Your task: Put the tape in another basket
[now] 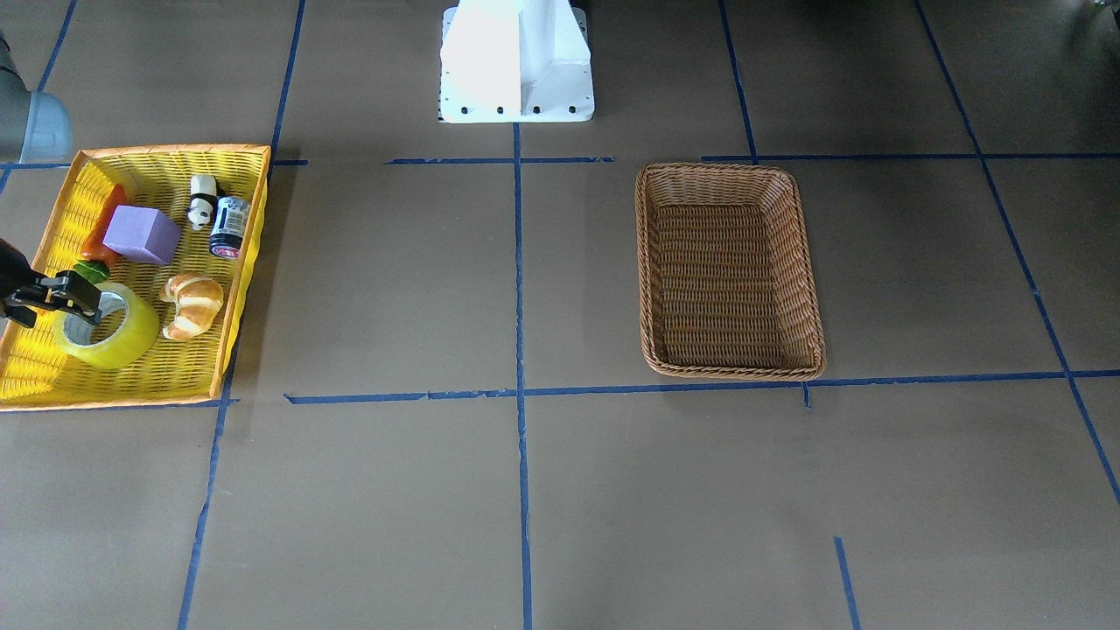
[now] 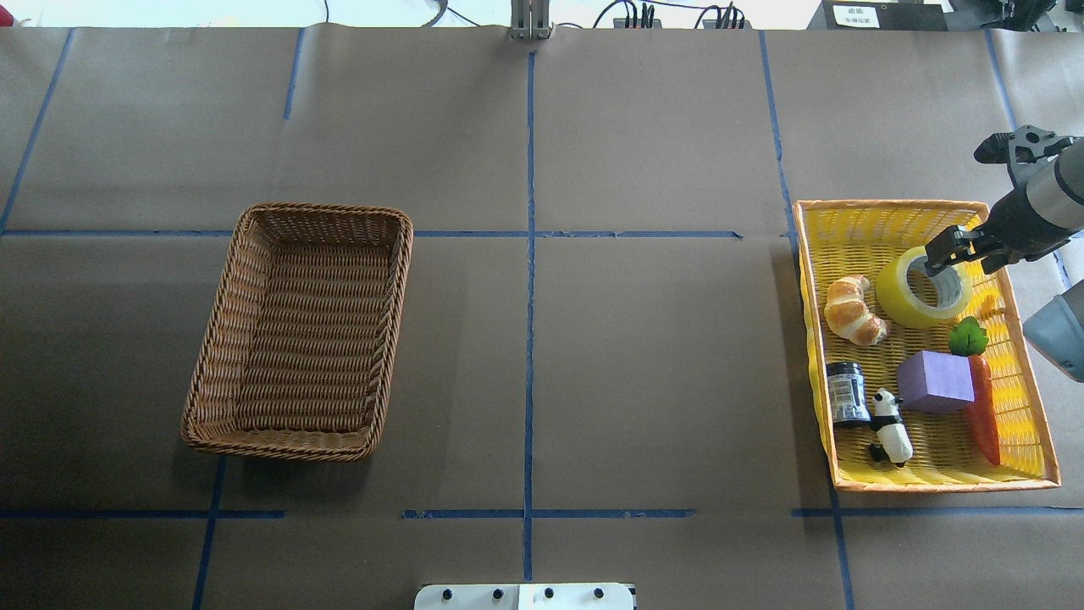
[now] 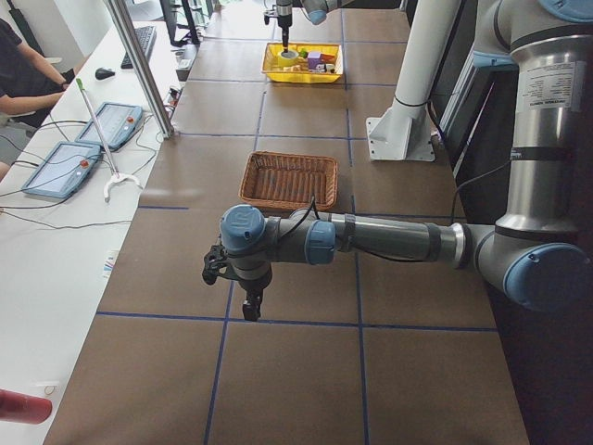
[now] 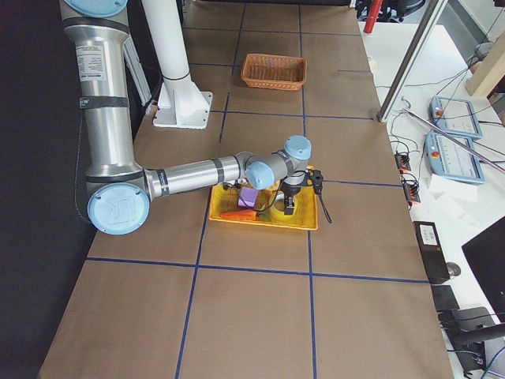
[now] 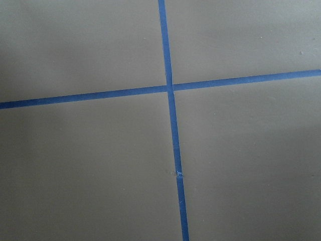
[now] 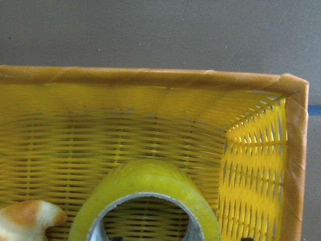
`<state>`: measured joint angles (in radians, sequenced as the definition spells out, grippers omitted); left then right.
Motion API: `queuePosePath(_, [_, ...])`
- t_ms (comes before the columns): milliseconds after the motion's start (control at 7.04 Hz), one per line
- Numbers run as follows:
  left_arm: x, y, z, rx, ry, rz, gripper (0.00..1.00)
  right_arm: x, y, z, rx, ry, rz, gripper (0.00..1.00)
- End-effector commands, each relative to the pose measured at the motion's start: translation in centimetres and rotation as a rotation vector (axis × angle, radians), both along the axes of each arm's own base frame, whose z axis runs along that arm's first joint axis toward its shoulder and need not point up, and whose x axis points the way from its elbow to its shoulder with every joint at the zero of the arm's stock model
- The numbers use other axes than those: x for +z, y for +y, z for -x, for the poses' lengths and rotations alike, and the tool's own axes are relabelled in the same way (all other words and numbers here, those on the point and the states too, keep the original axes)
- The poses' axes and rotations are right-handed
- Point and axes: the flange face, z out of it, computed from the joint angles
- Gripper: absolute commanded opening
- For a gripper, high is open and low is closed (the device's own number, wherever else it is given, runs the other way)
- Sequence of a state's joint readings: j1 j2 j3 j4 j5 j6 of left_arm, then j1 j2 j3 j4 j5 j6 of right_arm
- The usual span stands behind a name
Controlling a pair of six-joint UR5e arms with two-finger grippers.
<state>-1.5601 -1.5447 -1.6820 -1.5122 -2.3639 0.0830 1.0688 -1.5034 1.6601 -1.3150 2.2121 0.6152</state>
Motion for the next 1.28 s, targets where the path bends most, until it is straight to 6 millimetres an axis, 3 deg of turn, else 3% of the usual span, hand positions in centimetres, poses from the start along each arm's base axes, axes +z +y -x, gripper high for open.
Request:
queuePosePath(0, [-0.1,0.0,0.0,0.000,0.000,-0.001,1.00,0.6,0.2,0.2,-0.004,0.006,0.010,0.78])
queuePosePath(852, [-1.1,-0.1,-0.5,0.005,0.069,-0.014,1.00,3.0,0.6,2.2,-0.035,0.043,0.043,0.77])
queuePosePath(994, [-1.2,-0.1,-0.5,0.005,0.069,-0.016,1.00,3.0,0.6,2.2,-0.033,0.042,0.044,0.73])
queuePosePath(1136, [-1.3,-0.3,-0.4,0.005,0.066,-0.017,1.00,2.9,0.5,2.3,-0.035,0.042,0.041,0.56])
